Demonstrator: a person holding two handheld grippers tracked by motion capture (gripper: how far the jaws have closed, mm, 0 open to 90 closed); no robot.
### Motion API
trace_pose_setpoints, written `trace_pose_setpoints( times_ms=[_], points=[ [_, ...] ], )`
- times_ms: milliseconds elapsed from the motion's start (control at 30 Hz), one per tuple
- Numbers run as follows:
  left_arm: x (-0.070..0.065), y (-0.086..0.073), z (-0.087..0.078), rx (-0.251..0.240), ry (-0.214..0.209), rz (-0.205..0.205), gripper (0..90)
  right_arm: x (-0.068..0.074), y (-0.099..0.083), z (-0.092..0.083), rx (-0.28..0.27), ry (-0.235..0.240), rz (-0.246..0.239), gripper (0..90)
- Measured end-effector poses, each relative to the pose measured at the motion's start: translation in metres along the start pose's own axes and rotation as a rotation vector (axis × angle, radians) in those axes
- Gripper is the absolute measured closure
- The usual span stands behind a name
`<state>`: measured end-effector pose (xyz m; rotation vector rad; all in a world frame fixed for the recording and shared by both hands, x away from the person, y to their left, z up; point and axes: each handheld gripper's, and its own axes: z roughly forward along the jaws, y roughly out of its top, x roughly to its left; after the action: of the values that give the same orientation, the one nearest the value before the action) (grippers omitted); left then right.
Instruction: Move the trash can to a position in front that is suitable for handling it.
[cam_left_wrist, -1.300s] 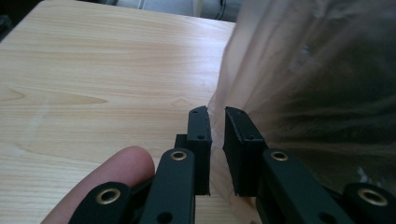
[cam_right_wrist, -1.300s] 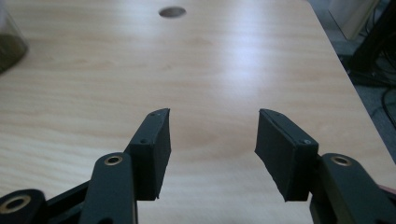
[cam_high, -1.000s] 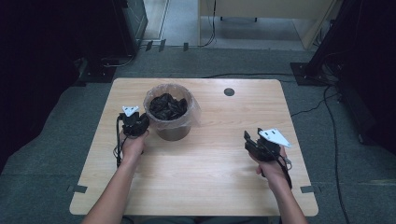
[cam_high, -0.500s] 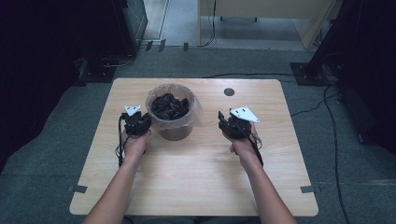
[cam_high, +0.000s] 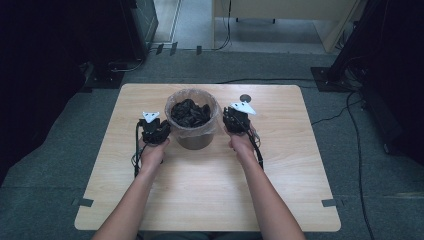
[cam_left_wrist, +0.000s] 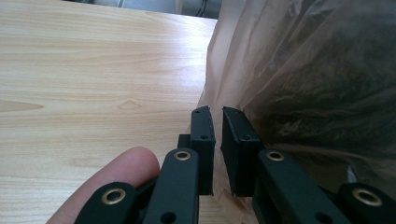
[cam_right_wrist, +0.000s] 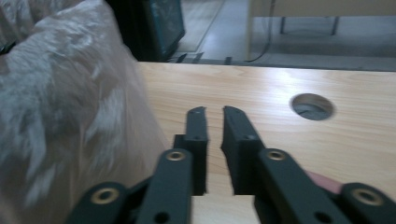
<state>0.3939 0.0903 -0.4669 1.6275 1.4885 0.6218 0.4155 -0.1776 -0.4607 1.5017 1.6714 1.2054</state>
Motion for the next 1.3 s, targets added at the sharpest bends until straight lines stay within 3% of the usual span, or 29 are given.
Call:
trace_pose_setpoints(
  times_ms=[67,167,267,400,600,800,1167,1300],
  points=[
    [0.000,0.001,0.002,0.002,0.009,-0.007,83.8,-0.001,0.004,0.010,0.012,-0.008,0.019,90.0],
    [-0.001,0.001,0.005,0.004,0.011,-0.016,85.7,0.002,0.009,0.020,0.041,0.042,0.071,90.0],
    [-0.003,0.001,0.006,0.000,0.009,-0.004,89.3,0.010,0.009,0.025,0.054,0.070,0.037,90.0],
    [-0.003,0.001,0.007,0.001,0.002,0.003,90.0,0.008,0.003,0.027,0.044,0.114,0.092,90.0],
    [-0.002,0.001,0.006,-0.005,-0.015,0.040,90.0,0.006,-0.004,0.020,0.028,0.185,0.077,90.0],
    [-0.006,-0.002,0.002,-0.001,-0.032,0.076,90.0,0.005,-0.009,0.006,0.029,0.181,0.013,90.0],
    [-0.023,-0.015,-0.014,0.012,-0.081,0.108,90.0,-0.004,-0.024,-0.028,0.025,0.158,-0.032,90.0],
    [-0.030,-0.020,-0.020,0.023,-0.089,0.097,90.0,-0.009,-0.029,-0.043,0.028,0.152,-0.038,90.0]
  ],
)
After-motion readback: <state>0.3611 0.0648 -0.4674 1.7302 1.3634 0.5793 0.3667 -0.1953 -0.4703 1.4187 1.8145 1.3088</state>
